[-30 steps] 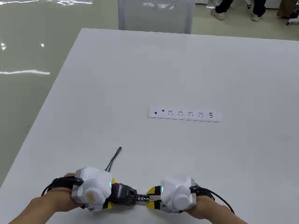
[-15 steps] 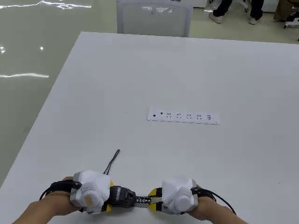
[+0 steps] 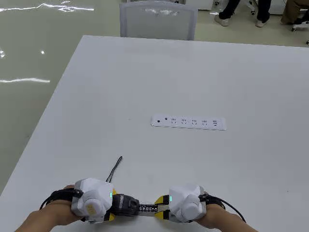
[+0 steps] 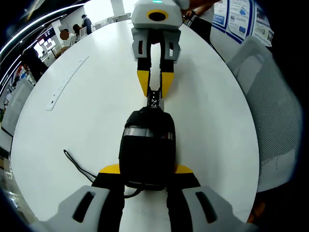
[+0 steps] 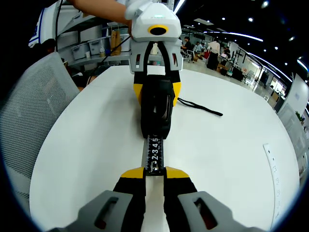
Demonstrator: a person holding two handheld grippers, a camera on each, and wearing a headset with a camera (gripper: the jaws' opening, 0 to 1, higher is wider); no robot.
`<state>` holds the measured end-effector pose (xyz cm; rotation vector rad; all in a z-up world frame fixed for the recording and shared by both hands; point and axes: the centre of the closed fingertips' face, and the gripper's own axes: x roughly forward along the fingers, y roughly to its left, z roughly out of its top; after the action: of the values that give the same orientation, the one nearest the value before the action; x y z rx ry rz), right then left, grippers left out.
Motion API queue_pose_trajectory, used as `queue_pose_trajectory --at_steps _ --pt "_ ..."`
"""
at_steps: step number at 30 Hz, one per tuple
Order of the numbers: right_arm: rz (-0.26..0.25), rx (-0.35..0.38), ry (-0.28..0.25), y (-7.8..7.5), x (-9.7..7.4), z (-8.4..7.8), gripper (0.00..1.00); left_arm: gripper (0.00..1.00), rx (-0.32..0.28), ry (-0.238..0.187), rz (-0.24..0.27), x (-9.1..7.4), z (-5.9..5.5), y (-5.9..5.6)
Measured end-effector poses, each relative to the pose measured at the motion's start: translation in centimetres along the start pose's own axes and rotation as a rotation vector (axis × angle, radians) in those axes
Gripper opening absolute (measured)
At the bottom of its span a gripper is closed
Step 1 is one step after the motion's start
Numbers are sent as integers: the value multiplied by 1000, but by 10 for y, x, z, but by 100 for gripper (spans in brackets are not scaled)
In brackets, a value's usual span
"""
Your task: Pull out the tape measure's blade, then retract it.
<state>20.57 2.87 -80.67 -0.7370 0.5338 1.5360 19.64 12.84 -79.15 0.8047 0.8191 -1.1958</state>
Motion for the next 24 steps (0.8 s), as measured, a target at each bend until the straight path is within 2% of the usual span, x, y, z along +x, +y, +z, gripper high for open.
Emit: queue_pose_trajectory --at_steps 7,19,24 --pt "-1 -13 4 1 -3 -2 12 28 1 2 2 -5 4 -2" --pt "-5 -20 9 1 -9 -2 12 28 0 0 7 1 -2 0" --pt "-6 -17 10 1 -11 -3 12 28 2 2 6 -3 1 -1"
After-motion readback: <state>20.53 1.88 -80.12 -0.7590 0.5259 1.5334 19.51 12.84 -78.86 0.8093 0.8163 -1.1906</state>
